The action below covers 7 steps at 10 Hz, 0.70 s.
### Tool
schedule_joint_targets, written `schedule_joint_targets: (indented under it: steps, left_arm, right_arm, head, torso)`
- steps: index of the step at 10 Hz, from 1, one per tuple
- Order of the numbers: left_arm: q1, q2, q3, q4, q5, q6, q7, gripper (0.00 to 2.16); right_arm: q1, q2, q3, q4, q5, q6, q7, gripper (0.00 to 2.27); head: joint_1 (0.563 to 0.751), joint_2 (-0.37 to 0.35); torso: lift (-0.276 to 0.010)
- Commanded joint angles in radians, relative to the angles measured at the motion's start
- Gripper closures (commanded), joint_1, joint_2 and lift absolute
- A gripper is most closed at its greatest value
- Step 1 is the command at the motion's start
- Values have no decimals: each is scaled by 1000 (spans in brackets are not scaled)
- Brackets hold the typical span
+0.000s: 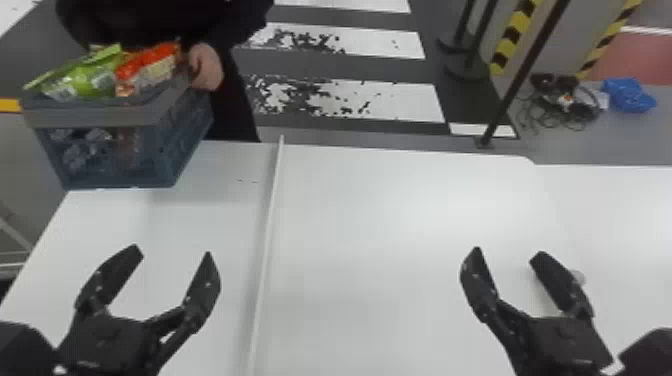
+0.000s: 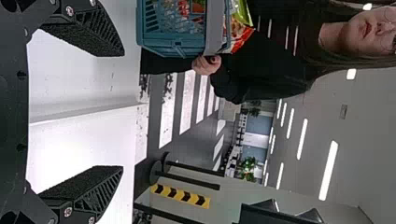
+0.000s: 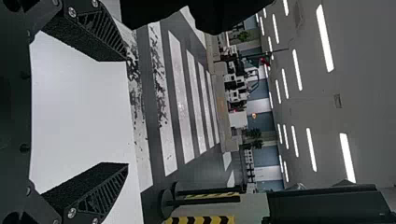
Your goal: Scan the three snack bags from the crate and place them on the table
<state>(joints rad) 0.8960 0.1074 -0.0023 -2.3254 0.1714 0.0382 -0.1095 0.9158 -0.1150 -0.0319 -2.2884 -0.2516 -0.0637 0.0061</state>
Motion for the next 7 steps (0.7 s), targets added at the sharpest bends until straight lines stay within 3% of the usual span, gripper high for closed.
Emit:
schedule_joint_targets:
  steps: [1, 7]
  left_arm:
    - [9, 0, -1, 1, -1, -51, 1, 144]
    - [12, 1, -4, 1, -1, -54, -4, 144]
  right_arm:
    - [0, 0, 0, 1, 0, 2, 0, 134]
    - [6, -2, -5, 0, 0, -4, 0, 134]
  head:
    - [695, -78]
    - [695, -83]
  torso:
    - [-36]
    - [-36]
